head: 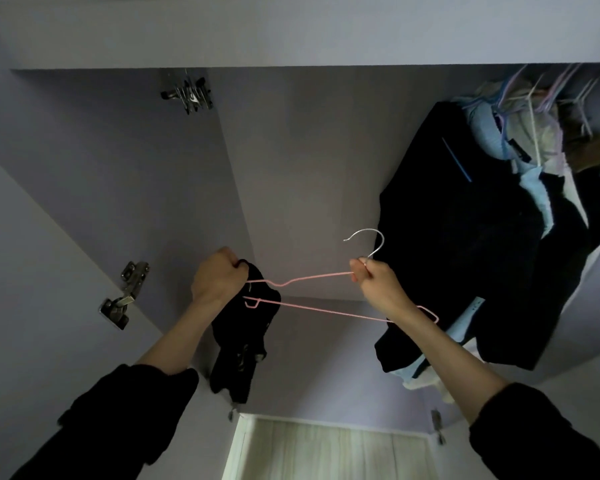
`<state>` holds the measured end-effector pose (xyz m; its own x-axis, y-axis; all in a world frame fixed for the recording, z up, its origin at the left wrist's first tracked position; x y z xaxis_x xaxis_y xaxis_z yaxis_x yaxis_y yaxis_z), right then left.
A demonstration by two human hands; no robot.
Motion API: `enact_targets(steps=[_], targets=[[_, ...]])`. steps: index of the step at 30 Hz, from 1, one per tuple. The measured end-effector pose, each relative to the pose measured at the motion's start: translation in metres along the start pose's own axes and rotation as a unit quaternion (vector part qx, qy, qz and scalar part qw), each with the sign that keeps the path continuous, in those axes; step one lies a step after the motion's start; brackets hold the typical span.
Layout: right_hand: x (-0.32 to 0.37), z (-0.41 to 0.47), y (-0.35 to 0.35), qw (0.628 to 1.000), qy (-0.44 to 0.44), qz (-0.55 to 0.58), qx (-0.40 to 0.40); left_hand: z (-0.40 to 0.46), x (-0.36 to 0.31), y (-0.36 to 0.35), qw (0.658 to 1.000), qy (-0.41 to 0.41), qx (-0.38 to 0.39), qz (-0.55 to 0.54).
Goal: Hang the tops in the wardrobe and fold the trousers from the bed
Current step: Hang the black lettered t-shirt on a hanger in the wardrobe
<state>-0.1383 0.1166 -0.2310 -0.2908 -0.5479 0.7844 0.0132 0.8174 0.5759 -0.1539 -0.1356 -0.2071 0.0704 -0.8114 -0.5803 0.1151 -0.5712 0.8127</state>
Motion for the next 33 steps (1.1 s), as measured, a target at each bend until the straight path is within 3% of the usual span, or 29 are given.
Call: enact_targets(steps=[3,7,9,12,16,20,22,24,25,27,29,33], targets=[[0.017,-0.004,-0.008,0.998,0.055,-0.025,-0.021,-0.002,-0.017,-0.001,0.999,-0.044,0.01,0.009],[0.043,-0.014,-0.032,0.99,0.127,-0.057,-0.033,-0.004,-0.048,-0.001,0.991,-0.1,-0.015,-0.085],[0.053,-0.019,-0.04,0.989,0.139,-0.018,-0.05,-0.005,-0.059,0.003,0.985,-0.132,-0.027,-0.109],[0.06,-0.022,-0.036,0.986,0.138,0.06,-0.074,-0.009,-0.064,0.009,0.971,-0.236,0.013,-0.021],[0.061,-0.023,-0.022,0.982,0.127,0.118,-0.075,-0.013,-0.068,0.01,0.921,-0.361,0.042,0.139],[0.066,-0.026,-0.003,0.976,0.139,0.151,-0.077,-0.012,-0.083,0.013,0.922,-0.379,0.002,0.081],[0.065,-0.034,0.009,0.952,0.23,0.119,-0.162,-0.01,-0.085,0.016,0.929,-0.364,-0.011,0.07],[0.058,-0.042,0.014,0.904,0.331,0.018,-0.271,-0.008,-0.085,0.019,0.931,-0.361,-0.016,0.059],[0.051,-0.045,0.012,0.886,0.364,-0.025,-0.287,-0.008,-0.085,0.021,0.93,-0.363,-0.02,0.048],[0.032,-0.044,0.002,0.922,0.333,-0.086,-0.178,-0.008,-0.086,0.025,0.924,-0.378,-0.037,0.03],[0.008,-0.037,-0.013,0.962,0.199,-0.185,-0.034,-0.01,-0.087,0.031,0.916,-0.395,-0.064,0.019],[-0.025,-0.012,-0.026,0.931,0.068,-0.356,0.052,-0.01,-0.086,0.046,0.911,-0.396,-0.115,-0.012]])
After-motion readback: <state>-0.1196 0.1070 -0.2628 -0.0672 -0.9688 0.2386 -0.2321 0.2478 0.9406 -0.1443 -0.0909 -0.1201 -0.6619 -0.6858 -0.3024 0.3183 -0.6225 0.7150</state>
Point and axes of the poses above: each hand's wrist, its own z-axis towards the middle knuckle, its own y-axis out of the back of the hand, x = y × z, the point moved 2 cm from there along z, towards the middle knuckle, and after that the axes turned 13 degrees about -y, right-handed, at the moved point
